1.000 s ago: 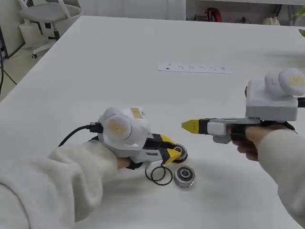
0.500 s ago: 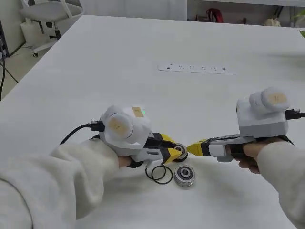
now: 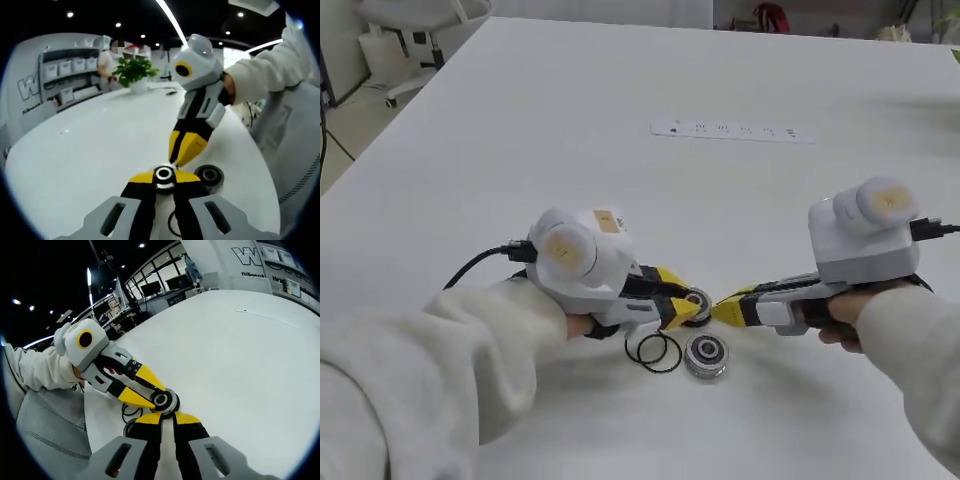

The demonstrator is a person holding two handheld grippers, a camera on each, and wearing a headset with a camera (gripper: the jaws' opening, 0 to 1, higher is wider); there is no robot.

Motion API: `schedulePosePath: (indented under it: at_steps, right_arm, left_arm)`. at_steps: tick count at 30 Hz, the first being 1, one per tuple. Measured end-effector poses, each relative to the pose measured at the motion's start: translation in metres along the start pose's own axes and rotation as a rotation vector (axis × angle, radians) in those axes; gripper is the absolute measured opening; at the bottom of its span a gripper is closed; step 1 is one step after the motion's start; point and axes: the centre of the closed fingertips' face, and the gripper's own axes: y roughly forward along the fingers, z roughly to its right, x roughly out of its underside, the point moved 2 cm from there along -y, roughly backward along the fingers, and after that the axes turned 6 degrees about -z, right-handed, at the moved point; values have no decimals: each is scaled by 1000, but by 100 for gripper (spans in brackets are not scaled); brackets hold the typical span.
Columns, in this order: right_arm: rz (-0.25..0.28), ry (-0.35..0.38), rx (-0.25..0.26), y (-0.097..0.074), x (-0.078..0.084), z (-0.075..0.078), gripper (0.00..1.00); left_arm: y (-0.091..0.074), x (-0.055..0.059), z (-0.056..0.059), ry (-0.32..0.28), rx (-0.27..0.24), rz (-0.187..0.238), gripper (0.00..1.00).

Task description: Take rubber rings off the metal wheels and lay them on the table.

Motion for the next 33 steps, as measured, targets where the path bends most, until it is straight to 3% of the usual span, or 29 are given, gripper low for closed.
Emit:
schedulePosePath:
  at_steps: [6, 17, 26, 27, 28, 33]
  right_arm:
    - [-33, -37, -1, 4, 4, -3, 11]
    - [-40, -139, 35, 9, 3, 0, 16]
    - [-46, -218, 41, 11, 3, 1, 10]
    - [-52, -240, 81, 10, 4, 6, 4]
    - [-50, -236, 63, 10, 3, 7, 3]
    - [-49, -246, 71, 10, 3, 7, 1]
  left_arm:
    - [0, 0, 0, -1, 0, 1, 13]
    - [0, 0, 0, -6, 0, 5, 13]
    - [0, 0, 0, -19, 0, 8, 13]
    - [0, 0, 0, -21, 0, 11, 13]
    - [0, 0, 0, -23, 0, 11, 13]
    - [0, 0, 0, -24, 0, 12, 13]
